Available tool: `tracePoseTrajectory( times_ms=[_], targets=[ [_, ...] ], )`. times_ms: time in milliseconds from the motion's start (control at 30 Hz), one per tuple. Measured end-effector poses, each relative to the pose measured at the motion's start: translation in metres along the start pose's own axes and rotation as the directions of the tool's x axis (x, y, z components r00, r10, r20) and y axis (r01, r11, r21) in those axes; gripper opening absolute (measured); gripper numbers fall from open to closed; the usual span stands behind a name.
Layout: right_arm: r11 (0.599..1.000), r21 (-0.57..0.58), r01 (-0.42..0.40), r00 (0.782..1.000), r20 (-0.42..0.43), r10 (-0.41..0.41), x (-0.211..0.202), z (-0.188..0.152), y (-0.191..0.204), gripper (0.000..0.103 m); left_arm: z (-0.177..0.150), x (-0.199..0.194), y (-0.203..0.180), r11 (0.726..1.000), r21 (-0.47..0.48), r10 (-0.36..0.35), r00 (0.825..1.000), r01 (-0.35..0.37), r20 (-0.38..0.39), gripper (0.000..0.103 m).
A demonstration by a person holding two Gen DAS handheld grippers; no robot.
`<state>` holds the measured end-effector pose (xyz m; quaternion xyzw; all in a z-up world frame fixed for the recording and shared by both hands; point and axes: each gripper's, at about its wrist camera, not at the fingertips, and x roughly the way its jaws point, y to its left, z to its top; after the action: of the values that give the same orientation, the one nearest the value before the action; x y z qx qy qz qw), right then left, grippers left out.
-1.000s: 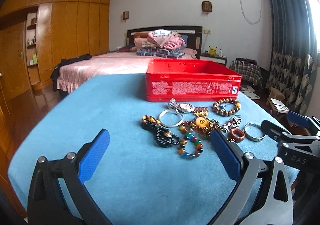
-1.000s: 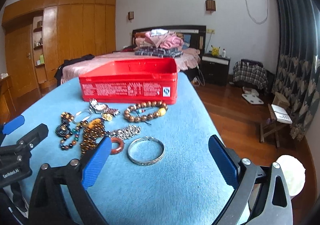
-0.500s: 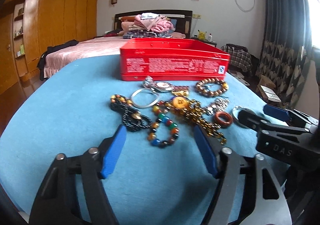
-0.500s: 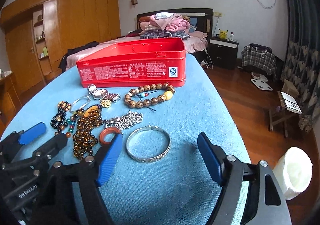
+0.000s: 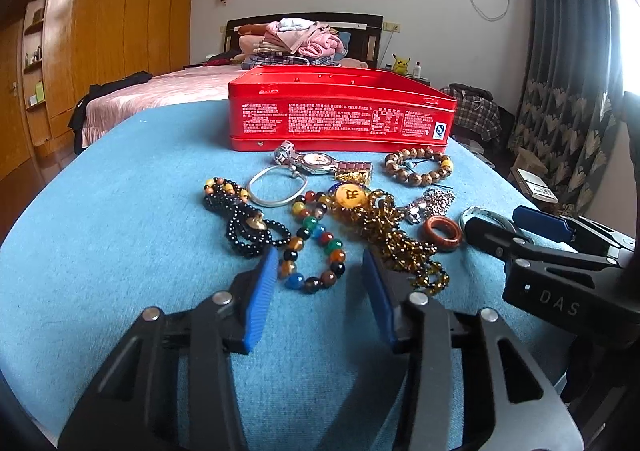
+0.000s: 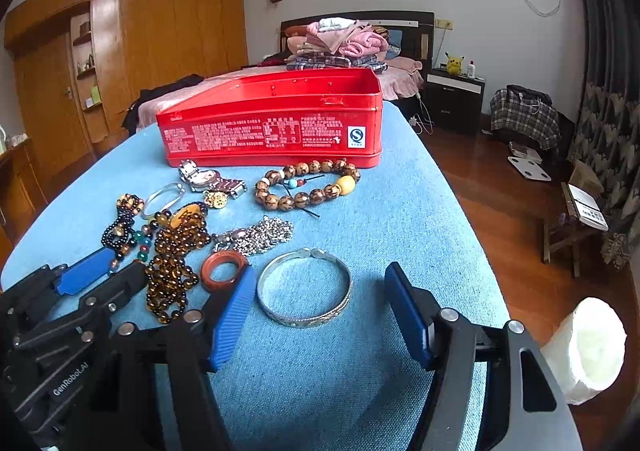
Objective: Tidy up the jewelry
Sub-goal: 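Move both tools toward the jewelry spread beside the red tin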
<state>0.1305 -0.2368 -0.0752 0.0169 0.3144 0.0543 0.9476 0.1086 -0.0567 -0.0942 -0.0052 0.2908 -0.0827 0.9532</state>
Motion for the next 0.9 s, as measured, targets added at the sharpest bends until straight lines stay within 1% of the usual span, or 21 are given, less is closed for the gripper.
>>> tracePoseTrajectory(
  times_ms=[100, 167, 233, 300, 400, 467, 533, 600, 733, 833, 900],
  targets=[
    [1.000, 0.004, -0.007, 1.000, 0.004, 0.007, 0.000, 0.000, 0.000, 0.066, 0.000, -0.003, 0.002, 1.000, -0.009, -0.016, 1.000, 0.016, -0.005, 0.043],
    [1.000, 0.006, -0.011, 1.000, 0.006, 0.011, 0.000, -0.001, -0.001, 0.066, 0.001, -0.004, 0.006, 0.999, -0.034, -0.026, 1.000, 0.026, -0.004, 0.043],
    [1.000, 0.003, -0.010, 1.000, 0.006, 0.010, 0.000, -0.001, -0.001, 0.066, 0.002, -0.006, 0.012, 0.998, -0.059, -0.017, 1.000, 0.017, 0.001, 0.043],
    [1.000, 0.006, -0.011, 1.000, 0.007, 0.010, -0.001, -0.001, -0.001, 0.066, 0.001, -0.006, 0.017, 0.998, -0.068, -0.001, 1.000, 0.001, 0.003, 0.043],
    [1.000, 0.004, -0.009, 1.000, 0.006, 0.009, -0.001, -0.001, -0.001, 0.066, 0.001, -0.004, 0.020, 0.998, -0.065, 0.004, 1.000, -0.004, -0.002, 0.043],
    [1.000, 0.002, -0.009, 1.000, 0.007, 0.009, -0.001, -0.001, -0.001, 0.066, 0.002, -0.003, 0.019, 0.998, -0.056, -0.002, 1.000, 0.002, -0.001, 0.039],
    [1.000, 0.001, -0.009, 1.000, 0.006, 0.009, -0.001, 0.000, -0.002, 0.066, 0.002, -0.002, 0.018, 0.998, -0.055, -0.026, 1.000, 0.026, -0.001, 0.030],
    [1.000, 0.000, -0.009, 1.000, 0.007, 0.009, -0.002, -0.001, -0.001, 0.066, 0.002, -0.001, 0.017, 0.998, -0.054, -0.042, 0.999, 0.042, -0.001, 0.026],
    [1.000, 0.001, -0.009, 1.000, 0.008, 0.009, -0.002, -0.001, -0.001, 0.066, 0.002, 0.002, 0.017, 0.994, -0.072, -0.078, 0.997, 0.076, -0.012, 0.024],
    [1.000, 0.000, -0.010, 1.000, 0.009, 0.010, -0.002, -0.001, -0.001, 0.066, 0.002, 0.002, 0.017, 0.994, -0.080, -0.081, 0.997, 0.079, -0.018, 0.025],
    [1.000, -0.001, -0.010, 1.000, 0.008, 0.010, -0.001, -0.001, -0.001, 0.066, 0.004, 0.002, 0.020, 0.991, -0.103, -0.090, 0.996, 0.087, -0.027, 0.025]
  ],
)
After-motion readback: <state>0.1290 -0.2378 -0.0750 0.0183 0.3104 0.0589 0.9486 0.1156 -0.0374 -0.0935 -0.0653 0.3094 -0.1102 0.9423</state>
